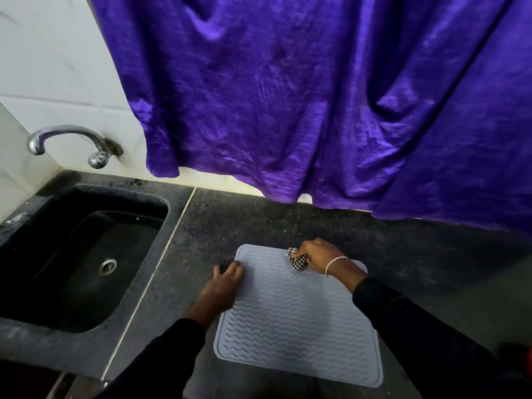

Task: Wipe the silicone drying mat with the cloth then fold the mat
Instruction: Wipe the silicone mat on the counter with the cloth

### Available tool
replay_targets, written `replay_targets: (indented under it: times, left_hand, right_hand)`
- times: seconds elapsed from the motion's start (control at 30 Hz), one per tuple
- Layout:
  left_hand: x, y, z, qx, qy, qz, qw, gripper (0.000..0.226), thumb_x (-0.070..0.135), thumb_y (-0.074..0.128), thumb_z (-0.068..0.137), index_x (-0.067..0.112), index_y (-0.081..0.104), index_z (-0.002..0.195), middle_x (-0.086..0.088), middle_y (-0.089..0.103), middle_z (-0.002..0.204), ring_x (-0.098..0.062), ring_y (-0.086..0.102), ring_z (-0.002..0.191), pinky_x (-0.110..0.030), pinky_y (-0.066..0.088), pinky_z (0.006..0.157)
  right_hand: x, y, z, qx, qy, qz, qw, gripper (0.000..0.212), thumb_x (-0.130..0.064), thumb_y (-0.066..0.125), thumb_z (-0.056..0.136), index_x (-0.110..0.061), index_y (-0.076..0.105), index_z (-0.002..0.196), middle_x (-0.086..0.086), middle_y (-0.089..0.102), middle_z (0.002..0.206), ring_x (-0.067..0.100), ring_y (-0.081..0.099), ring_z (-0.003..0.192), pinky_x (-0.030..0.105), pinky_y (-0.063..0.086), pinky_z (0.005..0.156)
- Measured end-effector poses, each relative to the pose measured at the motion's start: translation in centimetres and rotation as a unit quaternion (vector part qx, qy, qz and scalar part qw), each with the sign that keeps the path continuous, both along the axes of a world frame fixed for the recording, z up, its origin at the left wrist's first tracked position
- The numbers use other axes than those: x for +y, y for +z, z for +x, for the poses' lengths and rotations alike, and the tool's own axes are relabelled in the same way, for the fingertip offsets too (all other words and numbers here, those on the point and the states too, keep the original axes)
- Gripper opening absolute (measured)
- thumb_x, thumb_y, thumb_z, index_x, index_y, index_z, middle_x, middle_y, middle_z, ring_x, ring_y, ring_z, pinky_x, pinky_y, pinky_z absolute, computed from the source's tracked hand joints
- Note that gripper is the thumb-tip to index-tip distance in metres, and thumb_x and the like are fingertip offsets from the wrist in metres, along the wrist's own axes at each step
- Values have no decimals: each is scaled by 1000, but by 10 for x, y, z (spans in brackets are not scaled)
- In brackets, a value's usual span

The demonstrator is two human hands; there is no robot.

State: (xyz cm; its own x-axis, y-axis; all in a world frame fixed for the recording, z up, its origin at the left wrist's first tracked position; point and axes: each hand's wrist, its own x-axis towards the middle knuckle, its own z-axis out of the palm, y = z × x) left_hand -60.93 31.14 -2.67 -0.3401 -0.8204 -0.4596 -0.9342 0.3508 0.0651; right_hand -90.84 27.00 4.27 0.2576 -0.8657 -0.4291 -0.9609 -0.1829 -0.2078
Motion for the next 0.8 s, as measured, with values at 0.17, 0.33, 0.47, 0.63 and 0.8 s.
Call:
replay_targets:
  times: [0.17,0.33,0.47,0.63,0.8]
  left_hand:
    - [1,2,-2,-12,-2,-2,1000,82,14,64,86,13,18,154,-3,12,163,-49,32,136,-50,41,112]
    - [1,4,-2,-24,-16,-13,1000,86,14,67,84,11,18,154,-6,11,164,-41,32,140,-50,36,114]
    - [1,4,-2,-23,-18,-11,1000,86,14,67,84,10,17,154,-8,11,165,-42,31,142,-50,35,115]
    - [3,3,-2,-4,9,3,1000,82,13,64,87,13,16,154,-2,9,164,-51,27,140,-50,46,108]
    - [4,4,-4,7,4,1,1000,71,3,54,87,12,21,150,-3,13,162,-51,30,136,-55,45,107]
  right_hand:
    - [-1,5,14,-36,1,-3,999,50,-16,63,89,-40,59,133,-3,59,136,28,53,123,39,43,108]
    - [18,-11,16,-32,13,-8,999,54,-11,55,91,-41,56,136,-8,56,139,27,53,118,36,44,104]
    - [21,-9,-5,-21,8,-8,1000,57,-10,54,90,-46,55,134,-14,54,139,25,53,115,37,45,105]
    - [7,4,-25,21,20,6,1000,49,-18,61,89,-42,60,132,-10,59,137,25,53,124,35,43,108]
    - [6,5,-9,-30,5,-21,999,53,-9,54,89,-40,60,132,-10,60,133,25,55,116,36,43,106]
